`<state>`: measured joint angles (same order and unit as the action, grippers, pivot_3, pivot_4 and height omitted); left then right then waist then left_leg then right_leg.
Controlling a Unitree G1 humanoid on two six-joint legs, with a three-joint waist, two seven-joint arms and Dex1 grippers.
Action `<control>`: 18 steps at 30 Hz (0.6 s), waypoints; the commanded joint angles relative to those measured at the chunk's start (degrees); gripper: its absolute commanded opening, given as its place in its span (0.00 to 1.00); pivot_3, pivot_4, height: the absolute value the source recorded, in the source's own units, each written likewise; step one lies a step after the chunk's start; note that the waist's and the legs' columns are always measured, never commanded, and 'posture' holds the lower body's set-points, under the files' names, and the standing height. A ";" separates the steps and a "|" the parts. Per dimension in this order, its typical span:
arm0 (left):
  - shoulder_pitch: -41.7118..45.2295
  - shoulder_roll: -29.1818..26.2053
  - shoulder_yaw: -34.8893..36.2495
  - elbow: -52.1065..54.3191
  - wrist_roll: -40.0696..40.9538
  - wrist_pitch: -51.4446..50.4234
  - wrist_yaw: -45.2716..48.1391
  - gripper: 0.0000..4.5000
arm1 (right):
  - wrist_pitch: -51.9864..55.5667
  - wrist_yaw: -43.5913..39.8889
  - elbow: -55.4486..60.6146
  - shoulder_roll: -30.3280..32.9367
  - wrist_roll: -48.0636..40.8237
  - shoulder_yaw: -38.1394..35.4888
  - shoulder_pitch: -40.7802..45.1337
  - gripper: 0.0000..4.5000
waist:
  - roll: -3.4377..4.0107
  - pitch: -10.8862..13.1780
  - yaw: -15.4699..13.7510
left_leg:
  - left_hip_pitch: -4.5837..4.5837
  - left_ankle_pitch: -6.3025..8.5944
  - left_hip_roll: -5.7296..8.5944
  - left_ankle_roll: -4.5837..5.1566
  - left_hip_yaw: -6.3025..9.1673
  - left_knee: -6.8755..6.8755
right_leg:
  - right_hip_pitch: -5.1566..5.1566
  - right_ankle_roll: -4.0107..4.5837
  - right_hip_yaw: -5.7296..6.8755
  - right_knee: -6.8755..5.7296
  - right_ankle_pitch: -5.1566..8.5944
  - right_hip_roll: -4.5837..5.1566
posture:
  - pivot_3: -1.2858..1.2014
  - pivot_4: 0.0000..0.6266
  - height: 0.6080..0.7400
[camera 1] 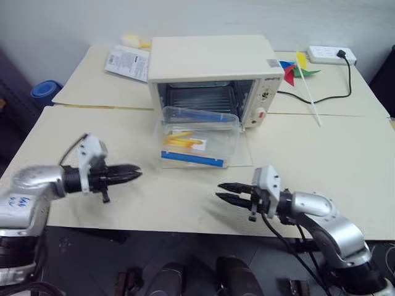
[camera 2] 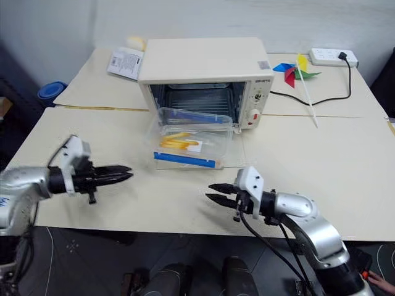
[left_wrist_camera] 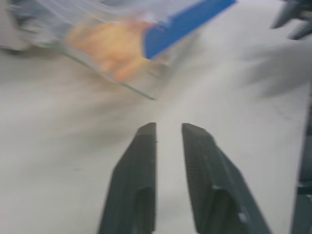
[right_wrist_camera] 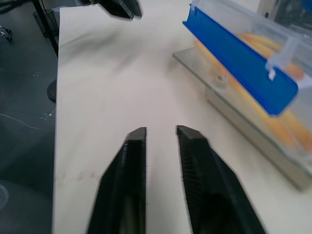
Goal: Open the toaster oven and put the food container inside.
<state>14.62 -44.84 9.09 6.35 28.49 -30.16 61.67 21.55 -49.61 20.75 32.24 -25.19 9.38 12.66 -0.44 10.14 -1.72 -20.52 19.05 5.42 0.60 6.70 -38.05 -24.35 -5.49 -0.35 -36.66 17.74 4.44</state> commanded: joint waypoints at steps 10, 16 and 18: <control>13.58 21.14 1.04 -9.22 -1.56 2.43 -24.11 0.00 | -7.39 5.51 -24.54 -8.34 10.91 0.23 20.21 0.00 | -0.08 -0.02 2.03 | -0.09 0.00 -0.04 -0.02 -0.14 -0.02 | -0.29 -0.04 -0.01 -0.24 -0.03 -0.11 | 0.52 0.24 1.00; 18.58 26.79 1.10 -17.87 -6.19 11.48 -31.49 0.00 | -15.98 12.07 -39.96 -13.07 16.30 -1.41 28.84 0.00 | -0.08 -0.03 1.99 | -0.09 -0.04 -0.03 -0.09 -0.17 -0.11 | -0.31 -0.04 0.00 -0.31 -0.04 -0.13 | 0.52 0.24 1.00; 20.09 27.94 0.65 -20.40 -7.36 14.22 -32.03 0.00 | -18.80 15.28 -44.88 -14.81 17.58 -2.42 31.49 0.00 | -0.08 -0.03 2.01 | -0.09 -0.04 -0.02 -0.08 -0.17 -0.12 | -0.31 -0.04 -0.01 -0.31 -0.04 -0.12 | 0.52 0.24 1.00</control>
<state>33.41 -17.07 9.71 -13.78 22.09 -18.84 30.27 5.98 -36.78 -22.45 18.02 -8.58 9.01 42.41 -0.52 10.12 0.29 -20.64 19.01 5.41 0.52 6.54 -38.16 -24.67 -5.53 -0.35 -36.97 17.70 4.33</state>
